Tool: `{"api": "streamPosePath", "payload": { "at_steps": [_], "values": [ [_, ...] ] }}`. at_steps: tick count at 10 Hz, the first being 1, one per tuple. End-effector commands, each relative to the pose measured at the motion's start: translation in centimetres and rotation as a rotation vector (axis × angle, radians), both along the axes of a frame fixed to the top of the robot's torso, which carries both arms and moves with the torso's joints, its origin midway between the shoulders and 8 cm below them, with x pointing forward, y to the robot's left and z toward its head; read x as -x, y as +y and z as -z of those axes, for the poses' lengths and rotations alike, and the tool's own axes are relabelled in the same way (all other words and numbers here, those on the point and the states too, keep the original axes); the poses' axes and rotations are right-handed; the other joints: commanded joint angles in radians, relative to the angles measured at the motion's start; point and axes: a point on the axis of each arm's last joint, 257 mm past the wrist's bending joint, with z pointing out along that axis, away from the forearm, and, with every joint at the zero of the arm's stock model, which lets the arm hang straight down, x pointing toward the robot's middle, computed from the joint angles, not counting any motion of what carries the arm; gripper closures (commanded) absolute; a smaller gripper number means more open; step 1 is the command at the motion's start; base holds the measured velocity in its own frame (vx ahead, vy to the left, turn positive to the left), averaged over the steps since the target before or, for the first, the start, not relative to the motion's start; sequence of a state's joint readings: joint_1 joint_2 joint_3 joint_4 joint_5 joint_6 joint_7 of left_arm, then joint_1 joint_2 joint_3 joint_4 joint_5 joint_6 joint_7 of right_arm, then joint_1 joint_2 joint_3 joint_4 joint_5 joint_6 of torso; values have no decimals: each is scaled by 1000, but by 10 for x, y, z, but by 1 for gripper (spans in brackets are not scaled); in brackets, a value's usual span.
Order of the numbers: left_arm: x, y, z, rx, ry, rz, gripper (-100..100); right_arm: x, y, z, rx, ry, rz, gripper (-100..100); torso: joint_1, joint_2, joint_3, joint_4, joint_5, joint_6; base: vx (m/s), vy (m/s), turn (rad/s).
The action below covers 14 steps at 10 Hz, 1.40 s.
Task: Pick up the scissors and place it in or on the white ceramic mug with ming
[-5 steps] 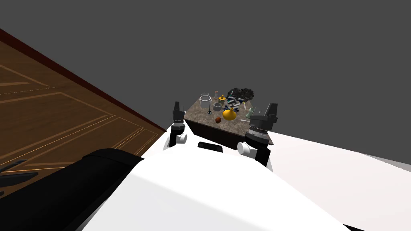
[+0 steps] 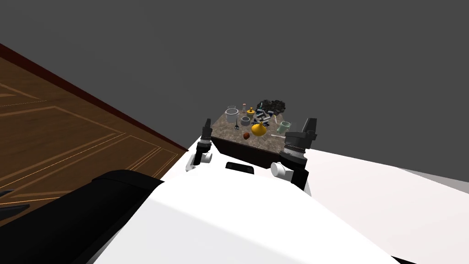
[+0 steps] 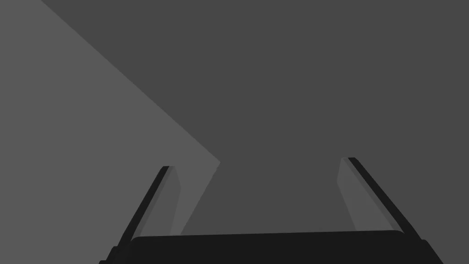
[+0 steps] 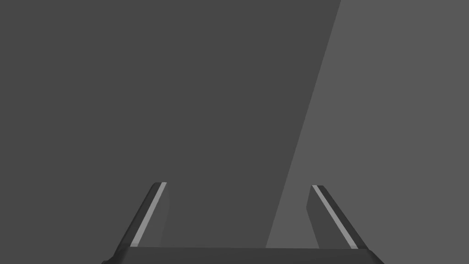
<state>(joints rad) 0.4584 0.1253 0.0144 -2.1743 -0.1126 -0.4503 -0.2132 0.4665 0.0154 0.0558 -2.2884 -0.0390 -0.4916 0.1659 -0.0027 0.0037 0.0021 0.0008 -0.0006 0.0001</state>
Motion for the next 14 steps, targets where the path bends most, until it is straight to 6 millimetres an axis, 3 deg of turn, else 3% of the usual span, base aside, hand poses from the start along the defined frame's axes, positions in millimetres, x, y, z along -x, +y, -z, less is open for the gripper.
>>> {"api": "streamPosePath", "payload": {
  "at_steps": [1,14],
  "values": [
    [-10,2,18,-44,47,-19,-100,0,0,0,0,0,0,0,0,0,0,0,0,0,-55,-52,-53],
    [-79,64,170,-410,451,-237,-100,0,0,0,0,0,0,0,-2,-2,-1,0,0,0,-53,-62,-84]
  ]
}}
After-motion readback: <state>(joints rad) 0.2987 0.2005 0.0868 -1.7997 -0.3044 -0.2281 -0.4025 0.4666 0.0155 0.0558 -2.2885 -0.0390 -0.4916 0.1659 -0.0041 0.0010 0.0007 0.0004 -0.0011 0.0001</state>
